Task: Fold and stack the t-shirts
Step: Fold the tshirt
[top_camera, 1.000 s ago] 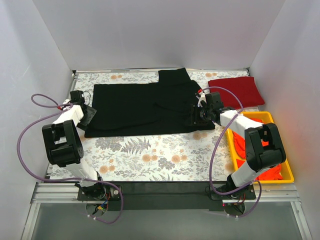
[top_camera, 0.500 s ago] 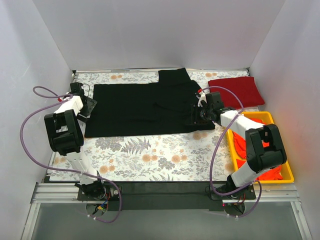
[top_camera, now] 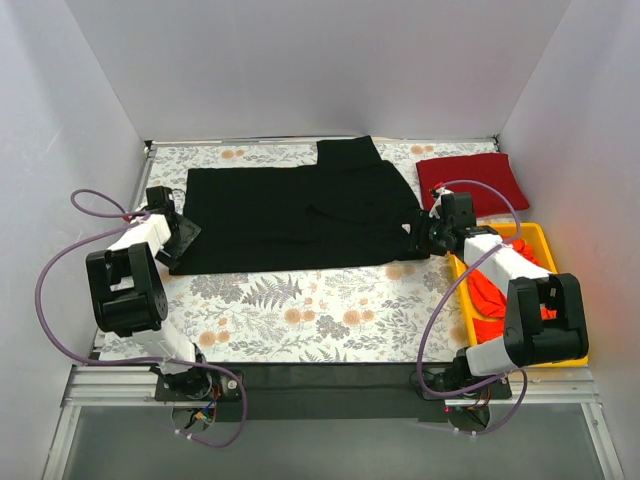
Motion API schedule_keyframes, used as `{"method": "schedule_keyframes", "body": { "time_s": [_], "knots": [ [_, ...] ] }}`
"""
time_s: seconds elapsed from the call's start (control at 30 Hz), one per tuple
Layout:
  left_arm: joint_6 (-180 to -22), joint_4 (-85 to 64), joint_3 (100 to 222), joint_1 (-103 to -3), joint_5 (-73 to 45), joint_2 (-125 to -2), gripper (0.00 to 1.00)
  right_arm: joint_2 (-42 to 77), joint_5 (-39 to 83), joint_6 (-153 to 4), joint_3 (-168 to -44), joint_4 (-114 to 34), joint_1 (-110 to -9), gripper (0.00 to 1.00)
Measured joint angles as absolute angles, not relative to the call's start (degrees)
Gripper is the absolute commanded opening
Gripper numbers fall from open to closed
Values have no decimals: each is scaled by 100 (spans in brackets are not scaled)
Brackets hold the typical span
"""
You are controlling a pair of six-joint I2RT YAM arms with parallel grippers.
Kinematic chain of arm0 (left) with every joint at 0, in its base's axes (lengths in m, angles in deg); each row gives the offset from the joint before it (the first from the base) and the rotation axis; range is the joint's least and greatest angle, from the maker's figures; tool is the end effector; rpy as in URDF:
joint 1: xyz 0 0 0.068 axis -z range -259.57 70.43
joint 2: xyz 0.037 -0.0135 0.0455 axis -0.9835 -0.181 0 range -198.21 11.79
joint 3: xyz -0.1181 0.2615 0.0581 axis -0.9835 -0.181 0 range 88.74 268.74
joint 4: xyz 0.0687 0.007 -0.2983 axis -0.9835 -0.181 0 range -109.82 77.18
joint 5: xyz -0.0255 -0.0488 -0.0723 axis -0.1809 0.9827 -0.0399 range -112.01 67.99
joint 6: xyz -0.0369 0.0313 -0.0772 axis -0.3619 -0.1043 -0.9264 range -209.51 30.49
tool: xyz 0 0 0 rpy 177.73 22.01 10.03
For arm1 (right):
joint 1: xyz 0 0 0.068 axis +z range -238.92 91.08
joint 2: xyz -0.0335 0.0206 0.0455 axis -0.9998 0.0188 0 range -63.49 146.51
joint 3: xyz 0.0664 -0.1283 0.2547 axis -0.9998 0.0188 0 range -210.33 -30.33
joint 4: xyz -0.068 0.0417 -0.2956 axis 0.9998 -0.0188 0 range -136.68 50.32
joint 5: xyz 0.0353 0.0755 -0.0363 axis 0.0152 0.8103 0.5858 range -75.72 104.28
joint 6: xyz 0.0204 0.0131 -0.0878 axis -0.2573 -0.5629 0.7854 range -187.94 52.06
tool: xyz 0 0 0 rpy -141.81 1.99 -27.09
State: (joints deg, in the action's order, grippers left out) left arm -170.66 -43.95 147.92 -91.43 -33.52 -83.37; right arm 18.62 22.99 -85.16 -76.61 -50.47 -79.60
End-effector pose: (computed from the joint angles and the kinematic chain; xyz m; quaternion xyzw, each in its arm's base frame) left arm 0.3657 0.0934 0.1319 -0.7211 0.6568 -0.0314 0.2183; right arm 0.3524 0.0703 0.1605 0.0358 0.9262 0.1533 0.3425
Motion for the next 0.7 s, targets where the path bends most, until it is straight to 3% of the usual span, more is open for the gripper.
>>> {"method": "schedule_keyframes", "body": {
  "time_s": [0.17, 0.7],
  "knots": [
    [-17066, -4255, 14759, -9143, -3396, -8634, 68, 2012, 2303, -8631, -7609, -4994, -8091, 31],
    [-17046, -4238, 14812, -9189, -3654, -8711, 72, 2415, 1838, -8734, -7386, -4841, -8633, 29]
  ]
}}
